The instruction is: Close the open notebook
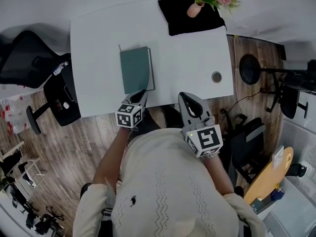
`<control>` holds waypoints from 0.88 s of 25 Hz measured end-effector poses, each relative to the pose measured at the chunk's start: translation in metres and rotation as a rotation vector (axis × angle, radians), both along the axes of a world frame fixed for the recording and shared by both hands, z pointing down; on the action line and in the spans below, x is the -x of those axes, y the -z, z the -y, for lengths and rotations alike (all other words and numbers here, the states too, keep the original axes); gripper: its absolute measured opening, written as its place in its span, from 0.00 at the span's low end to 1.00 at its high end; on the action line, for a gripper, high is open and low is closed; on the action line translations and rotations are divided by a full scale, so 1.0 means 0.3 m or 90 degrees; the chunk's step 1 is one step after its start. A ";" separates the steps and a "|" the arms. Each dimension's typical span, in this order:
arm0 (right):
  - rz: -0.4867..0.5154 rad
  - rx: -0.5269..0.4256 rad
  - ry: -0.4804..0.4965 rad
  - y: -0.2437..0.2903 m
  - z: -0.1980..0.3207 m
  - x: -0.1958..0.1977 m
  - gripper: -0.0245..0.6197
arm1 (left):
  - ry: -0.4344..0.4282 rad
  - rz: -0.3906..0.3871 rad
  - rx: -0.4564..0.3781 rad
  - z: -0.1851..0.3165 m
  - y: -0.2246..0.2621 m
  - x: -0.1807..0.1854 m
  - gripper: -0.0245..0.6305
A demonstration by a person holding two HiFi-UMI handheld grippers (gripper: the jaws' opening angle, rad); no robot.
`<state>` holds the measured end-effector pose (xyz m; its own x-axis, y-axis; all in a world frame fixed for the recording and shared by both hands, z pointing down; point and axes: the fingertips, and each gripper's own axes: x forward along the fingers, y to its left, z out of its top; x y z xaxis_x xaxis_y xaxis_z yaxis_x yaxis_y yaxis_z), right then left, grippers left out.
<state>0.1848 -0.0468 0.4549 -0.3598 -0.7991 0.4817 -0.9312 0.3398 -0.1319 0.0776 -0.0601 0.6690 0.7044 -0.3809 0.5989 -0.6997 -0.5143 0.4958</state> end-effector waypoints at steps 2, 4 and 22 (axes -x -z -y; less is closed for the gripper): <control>0.000 0.001 -0.001 -0.001 -0.002 -0.007 0.04 | -0.005 0.004 0.002 -0.002 -0.006 -0.006 0.07; 0.000 0.003 -0.002 -0.002 -0.002 -0.014 0.04 | -0.010 0.008 0.004 -0.003 -0.013 -0.011 0.07; 0.000 0.016 -0.007 -0.026 -0.005 -0.070 0.04 | -0.019 0.044 0.020 -0.011 -0.078 -0.047 0.08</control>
